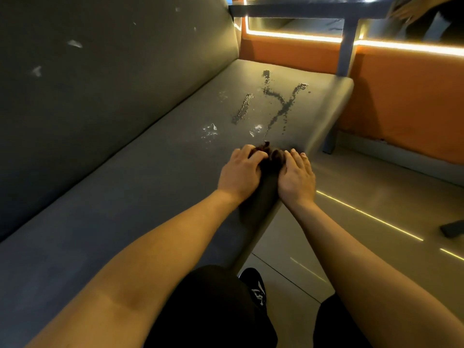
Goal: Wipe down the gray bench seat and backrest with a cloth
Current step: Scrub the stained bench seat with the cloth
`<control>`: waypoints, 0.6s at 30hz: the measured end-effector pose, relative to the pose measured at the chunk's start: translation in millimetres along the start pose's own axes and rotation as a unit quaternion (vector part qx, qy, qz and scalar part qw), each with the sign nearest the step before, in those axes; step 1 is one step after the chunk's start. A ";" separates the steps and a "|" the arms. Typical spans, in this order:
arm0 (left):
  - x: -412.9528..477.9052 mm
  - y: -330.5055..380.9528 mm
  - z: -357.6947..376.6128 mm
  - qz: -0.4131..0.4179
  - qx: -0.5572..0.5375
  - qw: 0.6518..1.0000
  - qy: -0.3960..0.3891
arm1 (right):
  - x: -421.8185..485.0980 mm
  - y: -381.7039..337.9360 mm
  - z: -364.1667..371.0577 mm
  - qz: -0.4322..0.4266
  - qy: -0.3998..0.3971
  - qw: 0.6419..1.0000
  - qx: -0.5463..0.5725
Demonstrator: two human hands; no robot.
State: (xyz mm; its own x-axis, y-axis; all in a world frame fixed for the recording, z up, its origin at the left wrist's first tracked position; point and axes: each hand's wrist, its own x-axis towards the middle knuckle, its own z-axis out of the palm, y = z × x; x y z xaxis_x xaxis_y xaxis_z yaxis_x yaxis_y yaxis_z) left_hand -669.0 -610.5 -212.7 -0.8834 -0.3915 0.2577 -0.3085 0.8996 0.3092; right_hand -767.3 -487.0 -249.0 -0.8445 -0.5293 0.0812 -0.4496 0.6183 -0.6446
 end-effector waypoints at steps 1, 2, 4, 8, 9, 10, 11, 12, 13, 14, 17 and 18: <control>1.8 -7.7 0.2 -0.050 -0.007 0.998 0.022 | 0.0 0.0 -0.3 0.002 -0.005 1.000 -0.007; 3.7 -13.6 0.7 -0.104 -0.019 0.994 0.035 | -0.3 0.2 -0.2 0.008 -0.008 1.000 -0.012; 7.5 -16.0 3.5 -0.166 -0.042 0.985 0.027 | -1.9 0.8 0.9 0.021 -0.006 1.000 -0.005; 11.7 -2.1 10.0 -0.139 -0.067 0.988 0.006 | -4.1 0.7 0.6 0.019 0.014 0.999 0.039; 10.9 1.3 10.3 -0.124 -0.072 0.990 0.007 | -3.7 1.6 -0.3 0.019 0.016 0.998 0.053; 8.2 5.3 10.0 -0.105 -0.076 0.992 0.005 | -4.4 2.4 -1.7 0.019 0.018 0.997 0.068; 3.9 10.7 10.6 -0.078 -0.078 0.994 0.000 | -5.8 3.8 -2.4 0.017 0.023 0.996 0.085; -0.9 17.8 11.7 -0.046 -0.079 0.996 -0.005 | -7.3 5.0 -3.5 0.016 0.029 0.994 0.101; -5.4 24.8 12.8 -0.018 -0.078 0.997 -0.014 | -9.0 6.2 -3.6 0.016 0.035 0.992 0.116; -8.2 30.2 12.9 0.001 -0.075 0.997 -0.023 | -10.9 7.0 -3.7 0.018 0.038 0.991 0.127; -4.0 28.5 8.4 0.021 -0.044 0.997 -0.053 | -13.2 8.6 -1.0 0.019 0.042 0.990 0.133; -1.6 24.2 6.3 0.028 -0.032 0.997 -0.058 | -12.9 8.9 -0.3 0.018 0.041 0.991 0.123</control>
State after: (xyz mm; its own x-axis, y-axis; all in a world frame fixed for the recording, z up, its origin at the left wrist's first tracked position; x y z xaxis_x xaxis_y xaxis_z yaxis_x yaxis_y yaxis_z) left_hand -677.3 -586.8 -211.4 -0.9347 -0.3127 0.1689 -0.2378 0.9035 0.3567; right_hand -760.5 -474.6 -255.5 -0.8841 -0.4541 0.1104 -0.3431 0.4704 -0.8130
